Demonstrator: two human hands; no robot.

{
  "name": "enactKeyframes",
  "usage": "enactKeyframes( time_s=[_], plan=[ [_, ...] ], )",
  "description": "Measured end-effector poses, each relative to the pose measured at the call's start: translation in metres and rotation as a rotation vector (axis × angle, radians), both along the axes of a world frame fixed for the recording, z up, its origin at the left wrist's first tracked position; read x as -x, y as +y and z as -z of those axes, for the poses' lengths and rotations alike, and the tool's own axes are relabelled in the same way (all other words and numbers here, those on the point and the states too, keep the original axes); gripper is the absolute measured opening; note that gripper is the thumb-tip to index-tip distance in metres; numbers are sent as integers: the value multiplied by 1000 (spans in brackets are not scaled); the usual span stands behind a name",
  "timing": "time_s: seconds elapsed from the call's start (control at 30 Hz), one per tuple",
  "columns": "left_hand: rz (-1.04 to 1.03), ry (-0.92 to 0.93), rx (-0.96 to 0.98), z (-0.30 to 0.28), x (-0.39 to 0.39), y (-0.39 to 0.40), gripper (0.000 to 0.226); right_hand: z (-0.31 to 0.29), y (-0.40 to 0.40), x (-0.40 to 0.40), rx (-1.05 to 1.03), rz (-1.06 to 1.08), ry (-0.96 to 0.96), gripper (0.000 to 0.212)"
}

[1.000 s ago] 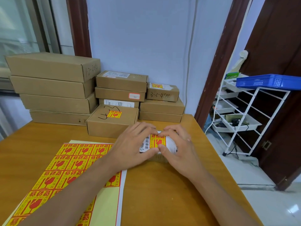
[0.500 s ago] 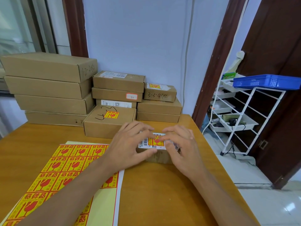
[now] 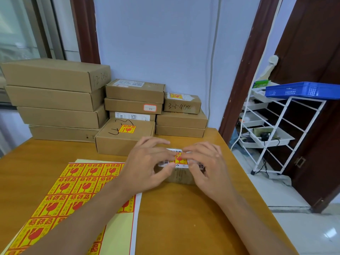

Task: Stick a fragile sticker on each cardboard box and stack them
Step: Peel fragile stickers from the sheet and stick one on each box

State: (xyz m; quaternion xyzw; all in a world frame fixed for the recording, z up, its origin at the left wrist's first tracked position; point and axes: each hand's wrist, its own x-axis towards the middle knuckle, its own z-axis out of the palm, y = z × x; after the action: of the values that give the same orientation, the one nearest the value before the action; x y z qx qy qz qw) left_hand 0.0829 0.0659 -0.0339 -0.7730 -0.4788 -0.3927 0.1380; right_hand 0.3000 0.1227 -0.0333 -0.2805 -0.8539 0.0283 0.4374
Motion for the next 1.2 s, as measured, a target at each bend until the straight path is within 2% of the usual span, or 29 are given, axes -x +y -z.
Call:
enactKeyframes(
  time_s=[0.33, 0.63, 1.03, 1.2],
  plan=[
    [-23, -25, 60, 2, -1, 2, 29, 2, -2, 4, 74, 48, -6, 31],
    [-51, 10, 137, 5, -1, 3, 41, 6, 2, 1, 103, 67, -28, 27],
    [-52, -47, 108, 7, -3, 4, 41, 8, 2, 3, 137, 28, -26, 19],
    [-81, -23, 128, 2, -2, 0, 41, 4, 4, -2, 107, 27, -100, 28]
  ],
)
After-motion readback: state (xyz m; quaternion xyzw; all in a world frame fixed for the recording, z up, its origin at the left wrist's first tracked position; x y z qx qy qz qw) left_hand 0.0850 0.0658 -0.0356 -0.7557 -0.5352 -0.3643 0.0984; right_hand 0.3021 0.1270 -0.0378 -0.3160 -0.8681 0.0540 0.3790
